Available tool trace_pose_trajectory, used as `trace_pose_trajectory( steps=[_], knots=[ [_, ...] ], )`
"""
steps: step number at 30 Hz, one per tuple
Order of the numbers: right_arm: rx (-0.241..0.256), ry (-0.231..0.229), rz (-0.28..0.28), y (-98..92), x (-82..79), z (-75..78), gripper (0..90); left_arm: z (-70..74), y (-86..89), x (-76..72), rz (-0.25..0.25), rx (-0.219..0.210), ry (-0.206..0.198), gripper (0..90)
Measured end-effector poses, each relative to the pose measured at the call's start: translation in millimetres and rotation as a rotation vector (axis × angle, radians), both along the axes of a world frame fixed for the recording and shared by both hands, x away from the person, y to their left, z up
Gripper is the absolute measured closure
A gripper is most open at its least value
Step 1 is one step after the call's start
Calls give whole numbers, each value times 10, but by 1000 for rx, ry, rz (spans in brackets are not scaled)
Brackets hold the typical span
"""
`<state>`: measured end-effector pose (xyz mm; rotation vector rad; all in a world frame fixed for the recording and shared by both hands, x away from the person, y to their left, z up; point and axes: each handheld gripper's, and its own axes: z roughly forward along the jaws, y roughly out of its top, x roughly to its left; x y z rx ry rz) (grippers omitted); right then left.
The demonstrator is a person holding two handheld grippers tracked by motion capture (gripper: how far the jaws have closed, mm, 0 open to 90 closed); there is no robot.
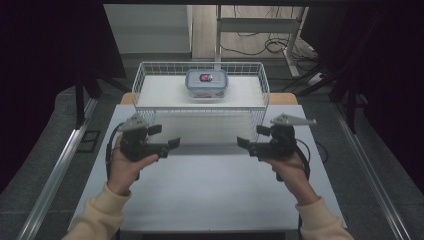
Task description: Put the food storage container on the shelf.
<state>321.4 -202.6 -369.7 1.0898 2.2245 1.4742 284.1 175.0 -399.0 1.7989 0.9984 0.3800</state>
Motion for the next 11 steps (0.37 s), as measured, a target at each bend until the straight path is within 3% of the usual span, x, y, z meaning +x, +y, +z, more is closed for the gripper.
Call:
trace_pose_trajectory(
  steps=[3, 6, 8, 11],
  knots=[
    [-29, -21, -7, -116, -225, -189, 146, -217, -2, -150, 4, 7, 38, 167],
    [-17, -11, -29, -216, -329, -347, 157, -360, -11, -215, 0, 35, 85, 164],
    [-40, 7, -34, -250, -339, -398, 155, -394, 0, -223, 12, 38, 94, 166],
    [-22, 0, -46, -292, -341, -397, 156, -377, 11, -228, 27, 41, 83, 164]
  ],
)
